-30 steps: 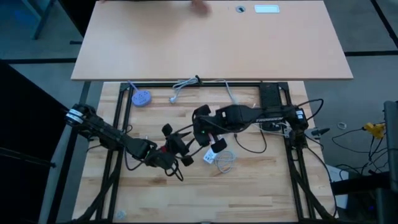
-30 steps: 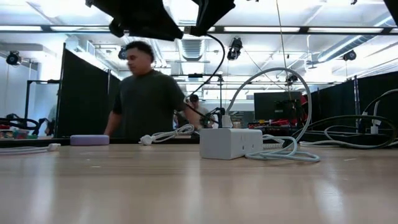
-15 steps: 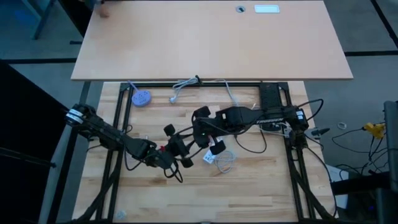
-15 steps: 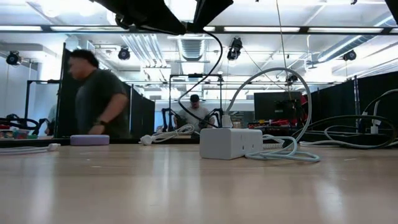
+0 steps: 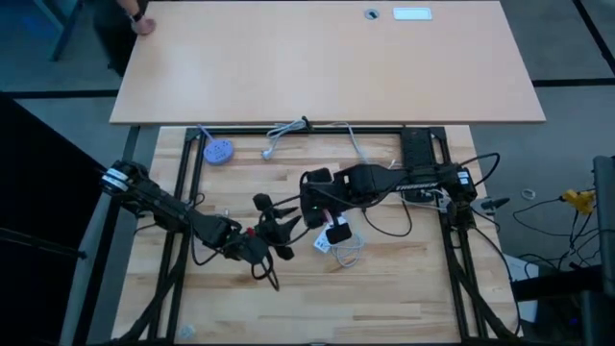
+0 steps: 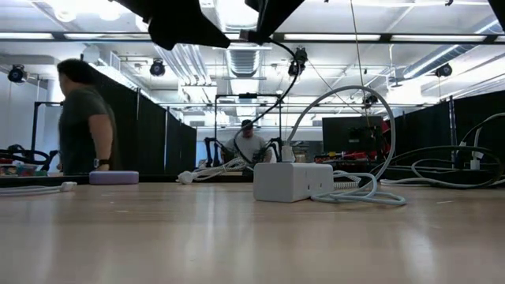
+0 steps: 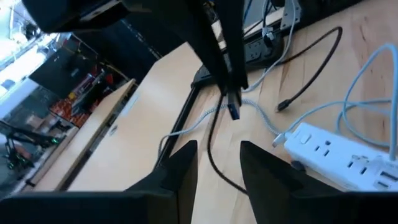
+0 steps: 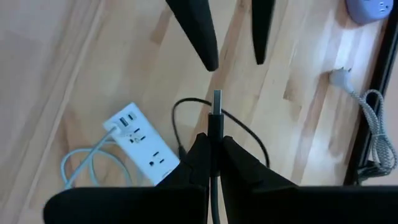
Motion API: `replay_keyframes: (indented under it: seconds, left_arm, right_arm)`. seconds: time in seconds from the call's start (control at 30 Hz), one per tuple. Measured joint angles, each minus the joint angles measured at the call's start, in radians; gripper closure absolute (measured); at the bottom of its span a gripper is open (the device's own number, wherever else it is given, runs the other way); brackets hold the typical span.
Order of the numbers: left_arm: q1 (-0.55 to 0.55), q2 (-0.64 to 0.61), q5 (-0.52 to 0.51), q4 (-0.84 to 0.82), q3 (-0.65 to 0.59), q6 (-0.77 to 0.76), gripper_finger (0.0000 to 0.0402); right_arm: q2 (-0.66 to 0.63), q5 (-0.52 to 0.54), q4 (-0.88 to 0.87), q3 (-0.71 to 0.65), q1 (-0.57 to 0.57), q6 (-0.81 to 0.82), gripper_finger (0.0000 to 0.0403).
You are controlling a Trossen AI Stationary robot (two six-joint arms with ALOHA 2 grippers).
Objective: Insert USB
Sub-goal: Insert the black charger cable into the white charger adapter
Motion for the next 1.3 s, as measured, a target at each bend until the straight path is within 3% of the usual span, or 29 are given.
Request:
replay_keyframes:
  seconds: [0.2, 0.7, 0.8, 0.97, 1.3]
  left_arm:
    - [0.0, 0.0, 0.064, 0.041, 0.0, -0.131, 0.0284]
    - [0.003, -0.001, 0.068, 0.122, 0.0, -0.131, 0.03]
    - [0.008, -0.001, 0.068, 0.121, 0.0, -0.134, 0.0319]
    - [0.012, -0.001, 0.07, 0.117, 0.0, -0.195, 0.0389]
    - [0.011, -0.033, 0.071, 0.101, 0.0, -0.247, 0.0399]
  right_arm:
    - [-0.001, 0.022, 0.083, 0.0, 0.013, -0.058, 0.0403]
    - [0.003, 0.021, 0.088, 0.0, 0.017, -0.079, 0.0403]
    - [0.003, 0.02, 0.089, 0.0, 0.02, -0.078, 0.0403]
    - [0.003, 0.017, 0.094, 0.0, 0.023, -0.067, 0.0403]
    - [0.005, 0.021, 0.074, 0.037, 0.029, -0.018, 0.0355]
